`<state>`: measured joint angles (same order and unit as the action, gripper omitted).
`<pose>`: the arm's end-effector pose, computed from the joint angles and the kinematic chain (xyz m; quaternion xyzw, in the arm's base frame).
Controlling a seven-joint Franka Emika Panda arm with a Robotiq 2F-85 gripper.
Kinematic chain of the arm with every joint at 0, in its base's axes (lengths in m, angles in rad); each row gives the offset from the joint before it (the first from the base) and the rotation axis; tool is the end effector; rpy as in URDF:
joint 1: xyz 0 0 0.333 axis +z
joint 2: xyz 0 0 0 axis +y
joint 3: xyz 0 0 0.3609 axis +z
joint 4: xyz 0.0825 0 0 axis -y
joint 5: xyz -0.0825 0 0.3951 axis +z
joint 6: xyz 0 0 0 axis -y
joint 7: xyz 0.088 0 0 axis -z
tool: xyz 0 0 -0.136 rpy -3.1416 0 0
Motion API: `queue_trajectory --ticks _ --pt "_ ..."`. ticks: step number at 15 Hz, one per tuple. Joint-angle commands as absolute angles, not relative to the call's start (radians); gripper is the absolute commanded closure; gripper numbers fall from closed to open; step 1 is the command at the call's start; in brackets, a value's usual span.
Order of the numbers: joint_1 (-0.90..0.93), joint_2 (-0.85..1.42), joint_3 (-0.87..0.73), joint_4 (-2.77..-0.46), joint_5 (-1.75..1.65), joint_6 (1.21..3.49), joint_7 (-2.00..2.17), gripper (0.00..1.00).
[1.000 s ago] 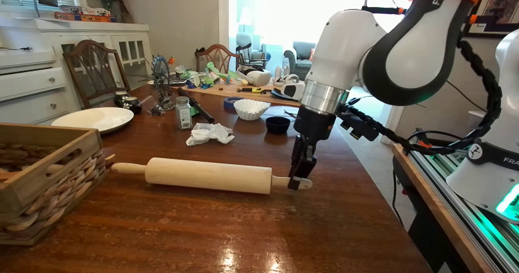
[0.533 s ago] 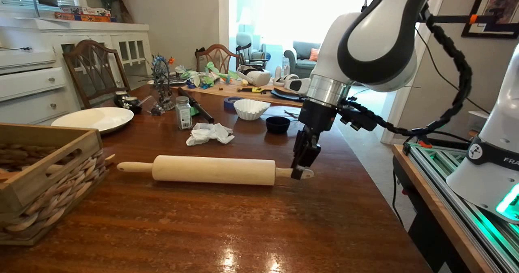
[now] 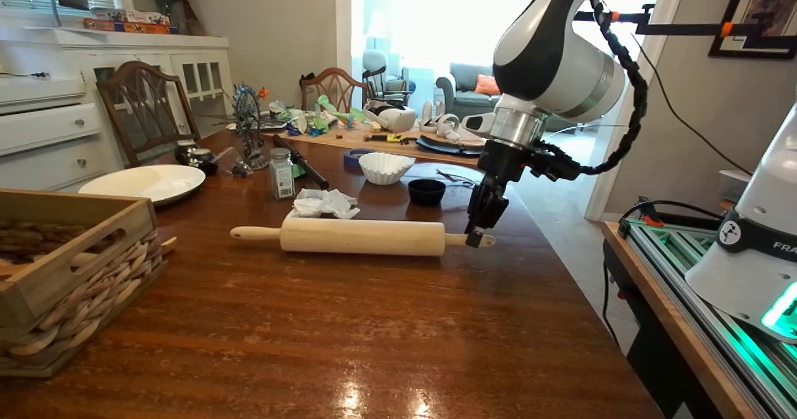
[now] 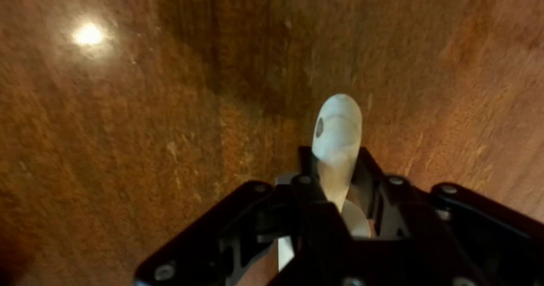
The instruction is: Move the rolling pin back and forth.
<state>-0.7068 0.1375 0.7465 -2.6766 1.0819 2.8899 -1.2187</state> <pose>0.4143 -0.0191 0.2051 -0.9754 -0.0984 -0.1300 0.1484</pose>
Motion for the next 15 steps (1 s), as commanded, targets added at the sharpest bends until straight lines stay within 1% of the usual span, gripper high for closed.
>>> queue_trajectory --ticks 1,8,15 --pt "-0.793 0.041 0.733 -2.725 1.171 2.774 -1.38 0.93" --pt "-0.883 -0.048 0.655 -2.765 1.247 2.657 -1.556 0.93" --pt "-0.879 -0.006 0.637 -2.742 1.217 2.698 -1.559 0.93"
